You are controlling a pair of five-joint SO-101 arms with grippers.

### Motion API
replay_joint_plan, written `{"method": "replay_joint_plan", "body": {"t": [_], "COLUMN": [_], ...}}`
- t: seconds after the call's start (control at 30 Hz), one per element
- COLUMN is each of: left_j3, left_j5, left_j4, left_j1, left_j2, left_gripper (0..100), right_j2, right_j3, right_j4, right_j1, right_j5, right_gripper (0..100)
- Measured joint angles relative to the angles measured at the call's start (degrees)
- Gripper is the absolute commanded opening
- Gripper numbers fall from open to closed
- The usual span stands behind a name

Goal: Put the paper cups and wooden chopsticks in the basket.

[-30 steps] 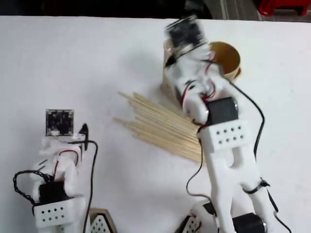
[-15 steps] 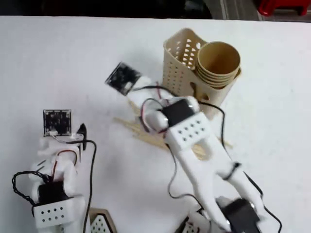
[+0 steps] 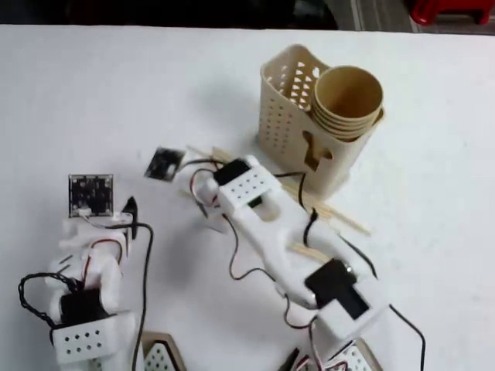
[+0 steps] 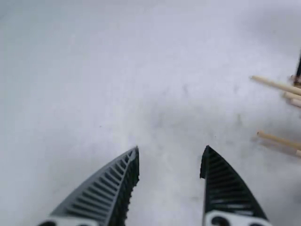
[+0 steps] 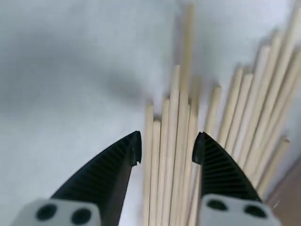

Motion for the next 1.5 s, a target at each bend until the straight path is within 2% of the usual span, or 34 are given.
{"method": "replay_joint_plan", "body": {"t": [0.3, 0.53, 1.1, 1.5], "left_j3": [0.0, 0.0, 0.0, 0.0], "left_j5": [0.0, 0.0, 0.0, 0.0], "left_j4": [0.0, 0.0, 0.0, 0.0], "left_j1": [0.0, 0.0, 0.0, 0.0], "left_j2": [0.0, 0.0, 0.0, 0.0], "left_gripper": [22, 22, 22, 22], "right_j2": [5.54, 12.4, 13.89, -2.46], "right_j3": [-0.35, -6.24, -22.33, -23.12], "right_j4": [-4.48, -4.66, 12.57, 16.35], "right_j1": [1.23, 3.08, 3.69, 3.69], "right_j5": [0.18, 0.18, 0.26, 0.26], "right_gripper": [17.9, 1.6, 1.8, 1.8]}}
